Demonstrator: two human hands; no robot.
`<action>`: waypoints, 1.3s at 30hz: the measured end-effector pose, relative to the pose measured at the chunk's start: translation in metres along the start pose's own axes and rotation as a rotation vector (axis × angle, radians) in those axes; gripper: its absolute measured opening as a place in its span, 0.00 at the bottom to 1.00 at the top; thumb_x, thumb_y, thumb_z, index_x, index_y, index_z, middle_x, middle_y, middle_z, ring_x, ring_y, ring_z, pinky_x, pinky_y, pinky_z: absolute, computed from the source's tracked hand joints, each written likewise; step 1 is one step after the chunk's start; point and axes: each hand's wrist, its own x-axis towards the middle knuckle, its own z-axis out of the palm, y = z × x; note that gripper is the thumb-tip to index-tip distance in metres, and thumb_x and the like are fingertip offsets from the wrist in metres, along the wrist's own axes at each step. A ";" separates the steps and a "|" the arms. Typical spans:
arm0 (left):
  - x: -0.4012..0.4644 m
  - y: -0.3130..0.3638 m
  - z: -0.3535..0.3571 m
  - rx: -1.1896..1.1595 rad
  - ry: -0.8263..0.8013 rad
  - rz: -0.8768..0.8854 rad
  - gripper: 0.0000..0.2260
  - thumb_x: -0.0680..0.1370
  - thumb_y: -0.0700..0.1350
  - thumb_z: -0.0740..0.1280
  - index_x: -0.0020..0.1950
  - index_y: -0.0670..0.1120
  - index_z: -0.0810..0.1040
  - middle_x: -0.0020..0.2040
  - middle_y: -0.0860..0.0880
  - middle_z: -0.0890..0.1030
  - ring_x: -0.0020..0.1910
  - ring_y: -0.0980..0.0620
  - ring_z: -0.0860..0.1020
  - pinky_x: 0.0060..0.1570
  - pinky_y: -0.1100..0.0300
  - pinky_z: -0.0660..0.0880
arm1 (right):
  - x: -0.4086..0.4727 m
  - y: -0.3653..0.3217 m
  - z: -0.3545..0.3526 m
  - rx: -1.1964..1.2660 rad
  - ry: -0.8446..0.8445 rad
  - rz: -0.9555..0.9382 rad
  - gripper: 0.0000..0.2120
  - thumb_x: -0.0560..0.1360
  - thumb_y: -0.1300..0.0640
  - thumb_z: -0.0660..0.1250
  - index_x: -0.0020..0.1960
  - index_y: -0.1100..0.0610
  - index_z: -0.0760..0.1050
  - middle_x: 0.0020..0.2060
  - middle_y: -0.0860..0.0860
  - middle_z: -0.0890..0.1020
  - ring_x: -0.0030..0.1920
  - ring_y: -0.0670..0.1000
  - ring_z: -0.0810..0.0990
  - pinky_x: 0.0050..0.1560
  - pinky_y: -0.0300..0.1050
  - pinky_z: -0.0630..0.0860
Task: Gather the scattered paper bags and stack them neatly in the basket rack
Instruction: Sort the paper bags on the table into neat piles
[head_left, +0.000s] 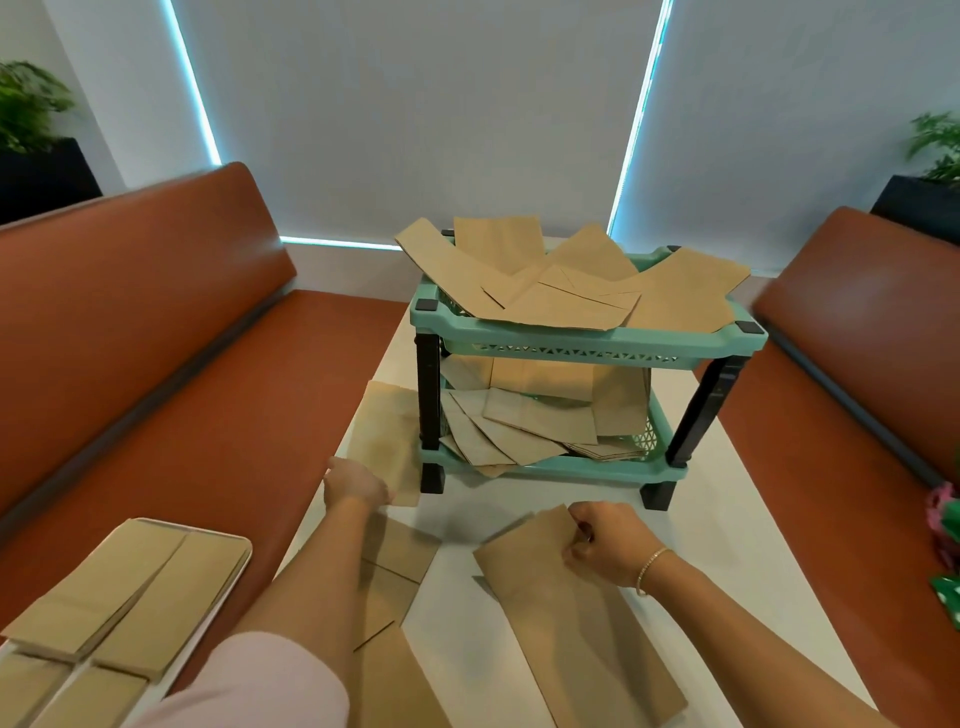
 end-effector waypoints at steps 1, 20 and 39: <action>-0.001 0.001 0.001 -0.032 0.026 0.008 0.32 0.73 0.34 0.70 0.72 0.35 0.57 0.67 0.36 0.68 0.63 0.37 0.72 0.57 0.49 0.74 | 0.000 0.000 0.000 -0.001 0.003 -0.002 0.17 0.71 0.61 0.64 0.31 0.47 0.62 0.31 0.43 0.68 0.33 0.44 0.67 0.29 0.32 0.61; -0.091 -0.011 -0.120 -0.305 0.468 0.315 0.10 0.76 0.40 0.61 0.49 0.46 0.81 0.44 0.50 0.77 0.46 0.49 0.72 0.46 0.59 0.69 | -0.029 -0.062 -0.018 0.167 0.022 -0.158 0.07 0.74 0.53 0.68 0.42 0.57 0.76 0.40 0.52 0.79 0.41 0.48 0.75 0.41 0.39 0.72; -0.175 -0.014 -0.081 -0.397 -0.531 0.363 0.07 0.73 0.34 0.67 0.43 0.46 0.81 0.38 0.49 0.79 0.37 0.52 0.76 0.33 0.63 0.73 | -0.076 -0.077 -0.028 0.544 0.064 -0.221 0.06 0.72 0.58 0.69 0.47 0.58 0.76 0.43 0.56 0.81 0.45 0.56 0.80 0.52 0.55 0.78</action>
